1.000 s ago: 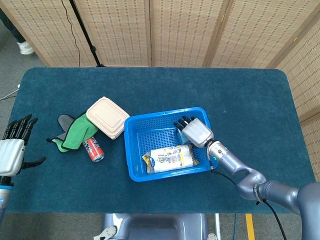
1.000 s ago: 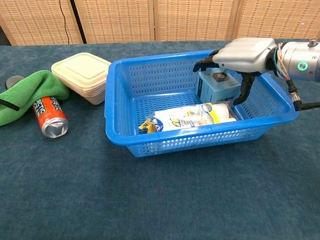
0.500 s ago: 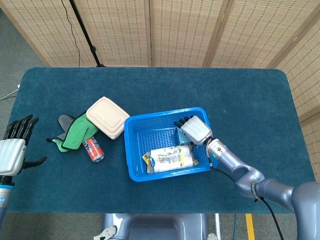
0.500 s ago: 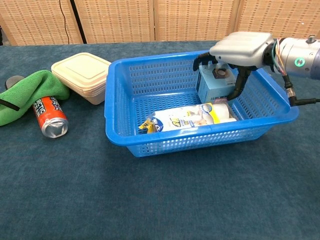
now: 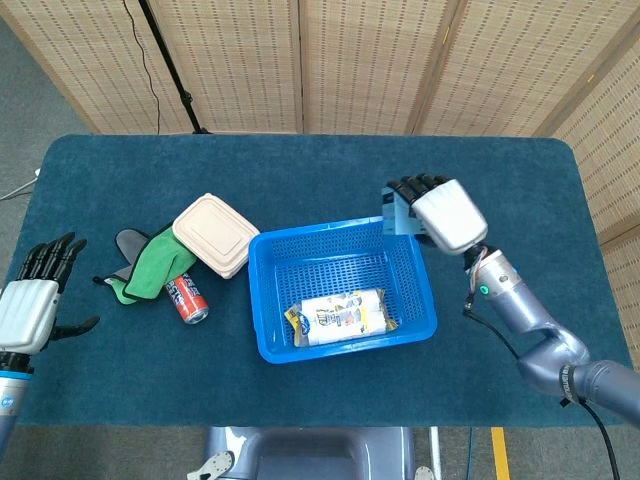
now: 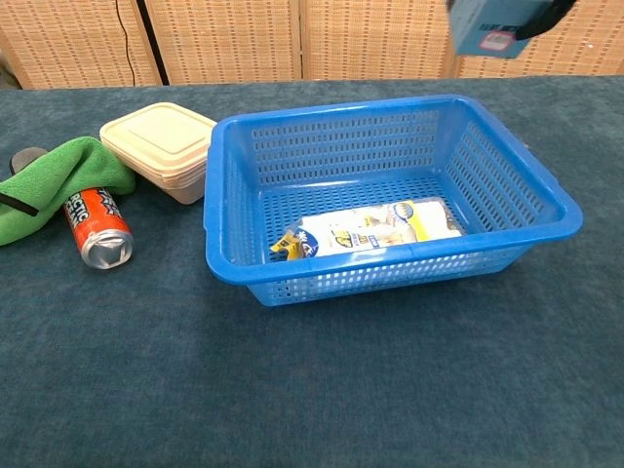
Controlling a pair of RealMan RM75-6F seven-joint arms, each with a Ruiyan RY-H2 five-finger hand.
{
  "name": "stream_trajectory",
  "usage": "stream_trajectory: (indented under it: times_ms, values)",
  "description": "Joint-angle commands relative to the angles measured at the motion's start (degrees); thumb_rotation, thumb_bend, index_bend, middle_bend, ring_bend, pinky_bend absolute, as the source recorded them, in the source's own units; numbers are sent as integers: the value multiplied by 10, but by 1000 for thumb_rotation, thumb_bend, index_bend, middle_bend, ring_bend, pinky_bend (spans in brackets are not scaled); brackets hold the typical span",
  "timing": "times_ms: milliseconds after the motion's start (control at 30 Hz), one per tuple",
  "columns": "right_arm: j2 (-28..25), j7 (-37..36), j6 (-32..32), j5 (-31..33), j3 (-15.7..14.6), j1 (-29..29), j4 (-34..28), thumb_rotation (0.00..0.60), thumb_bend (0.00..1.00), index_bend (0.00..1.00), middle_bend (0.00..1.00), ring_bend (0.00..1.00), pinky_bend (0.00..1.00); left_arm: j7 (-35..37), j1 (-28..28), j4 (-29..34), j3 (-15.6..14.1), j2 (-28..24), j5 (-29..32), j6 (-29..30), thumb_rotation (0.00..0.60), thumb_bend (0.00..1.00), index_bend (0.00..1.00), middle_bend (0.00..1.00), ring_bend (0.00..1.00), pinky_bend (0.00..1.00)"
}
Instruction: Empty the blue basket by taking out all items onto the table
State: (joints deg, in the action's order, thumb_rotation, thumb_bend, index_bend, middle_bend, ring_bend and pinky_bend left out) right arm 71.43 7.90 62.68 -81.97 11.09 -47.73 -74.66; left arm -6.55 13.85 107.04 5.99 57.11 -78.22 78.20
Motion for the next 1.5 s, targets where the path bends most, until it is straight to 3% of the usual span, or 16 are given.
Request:
stream_trajectory:
  times_ms: [33,200,267,300,367,433,533,733,933,1133,1500]
  values:
    - [-6,50,-89,81,-3,16,99,600,272,548,571,519,519,7,-6,2,-3,-4,-9,9,600,55,0,0,0,0]
    - [20,20,-149,88,-29,21,154,600,272,556,573,517,518,16,-8,1,-5,-7,-16,10,600,55,0,0,0,0]
    - [33,0,-154,75,-38,23,174,600,272,528,536,471,458,23,-9,0,-5,-8,-17,9,600,55,0,0,0,0]
    - [34,-6,-155,72,-40,23,177,600,253,481,486,417,407,23,-9,0,-5,-9,-18,9,600,55,0,0,0,0]
    - [29,-23,-176,80,-40,23,167,600,95,216,188,146,182,27,-10,1,-5,-10,-19,11,600,55,0,0,0,0]
    - [18,-29,-169,85,-30,24,142,600,0,32,9,4,34,28,-12,0,-5,-11,-21,14,600,56,0,0,0,0]
    - [-7,-28,-140,78,-18,29,93,600,0,0,0,0,0,27,-14,0,-5,-10,-23,18,600,56,0,0,0,0]
    - [-106,-73,-95,43,11,34,-101,600,0,0,0,0,0,23,-19,2,-3,-8,-24,27,600,54,0,0,0,0]
    - [-173,-147,-194,40,18,-2,-228,600,0,0,0,0,0,22,-19,0,-5,-7,-30,26,600,55,0,0,0,0]
    - [-147,-186,-293,39,17,-59,-226,600,0,0,0,0,0,20,-18,-1,-4,-6,-29,24,600,55,0,0,0,0]
    - [-52,-183,-396,79,10,-138,-156,600,0,0,0,0,0,14,-11,-6,0,-3,-16,9,600,55,0,0,0,0]
